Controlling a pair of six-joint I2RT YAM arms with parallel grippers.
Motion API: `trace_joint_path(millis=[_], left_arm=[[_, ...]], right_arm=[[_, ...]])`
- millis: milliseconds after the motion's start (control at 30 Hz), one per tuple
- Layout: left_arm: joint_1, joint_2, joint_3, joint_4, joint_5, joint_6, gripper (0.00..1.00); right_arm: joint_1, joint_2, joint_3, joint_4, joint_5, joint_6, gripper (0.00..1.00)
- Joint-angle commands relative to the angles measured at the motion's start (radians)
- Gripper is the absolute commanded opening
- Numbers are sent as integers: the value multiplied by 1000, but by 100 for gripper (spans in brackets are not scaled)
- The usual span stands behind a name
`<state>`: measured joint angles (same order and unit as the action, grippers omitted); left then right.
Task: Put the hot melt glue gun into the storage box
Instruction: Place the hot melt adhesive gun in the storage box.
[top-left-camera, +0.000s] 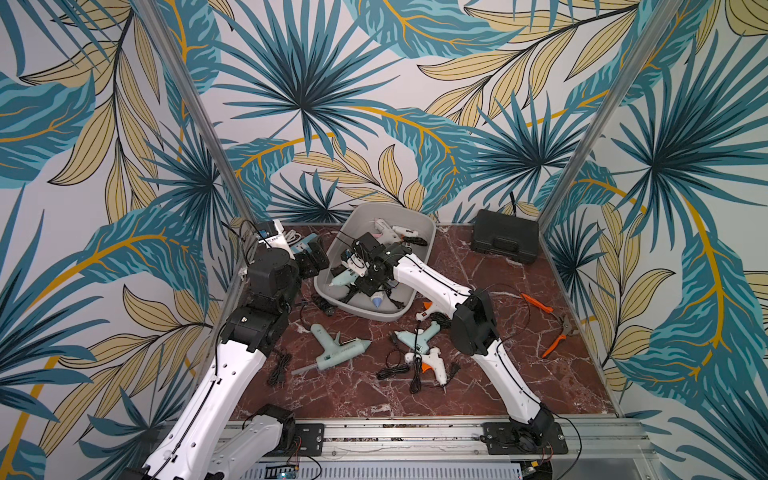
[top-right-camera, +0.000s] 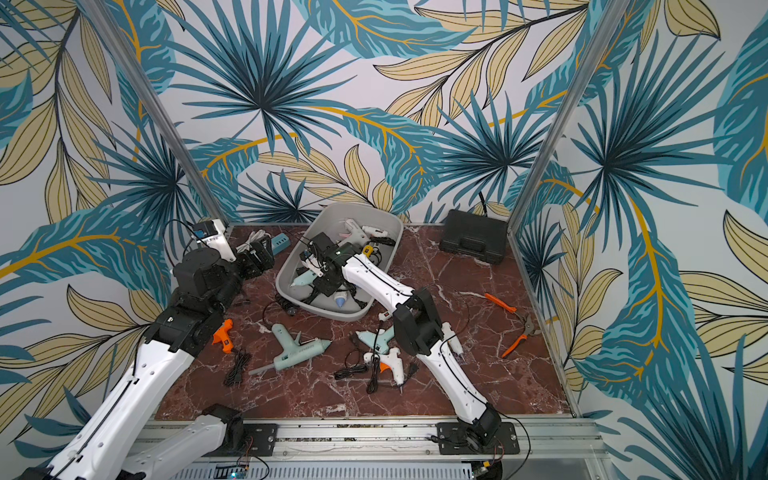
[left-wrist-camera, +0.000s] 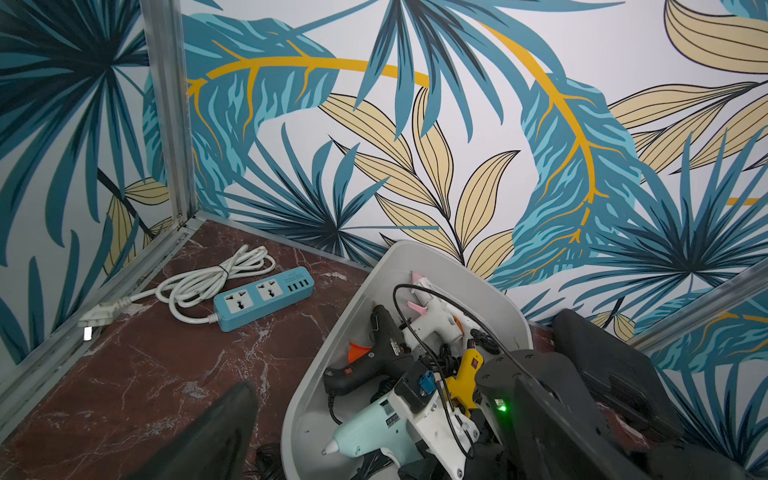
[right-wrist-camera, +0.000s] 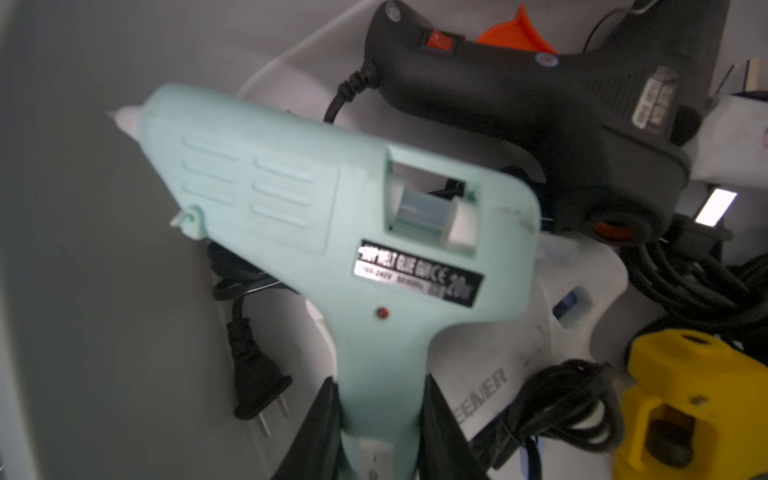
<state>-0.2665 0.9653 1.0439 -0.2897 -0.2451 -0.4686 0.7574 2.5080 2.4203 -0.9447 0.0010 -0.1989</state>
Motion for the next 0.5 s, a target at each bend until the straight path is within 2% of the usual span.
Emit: trace_joint_path(millis=[0, 67, 133, 200, 300, 400, 467], left_arm=[[8, 2, -8, -5, 13, 5, 100], [8, 7, -6, -5, 18, 4, 100], [9, 9, -4, -6, 22, 5, 100], [9, 13, -2, -5, 24, 4, 100], [9, 15, -5, -6, 27, 1, 100], [10, 18, -8, -4, 30, -2, 100], [9, 17, -13, -2, 29, -5, 100]], right_arm=[[11, 50, 64, -38, 81, 21, 0], [16, 75, 90, -48, 107, 26, 0], [22, 89, 96, -48, 120, 26, 9], [28, 103, 103, -49, 139, 25, 25], [36, 107, 103, -55, 141, 22, 41], [40, 94, 103, -65, 127, 26, 53], [40, 76, 103, -68, 124, 27, 57]])
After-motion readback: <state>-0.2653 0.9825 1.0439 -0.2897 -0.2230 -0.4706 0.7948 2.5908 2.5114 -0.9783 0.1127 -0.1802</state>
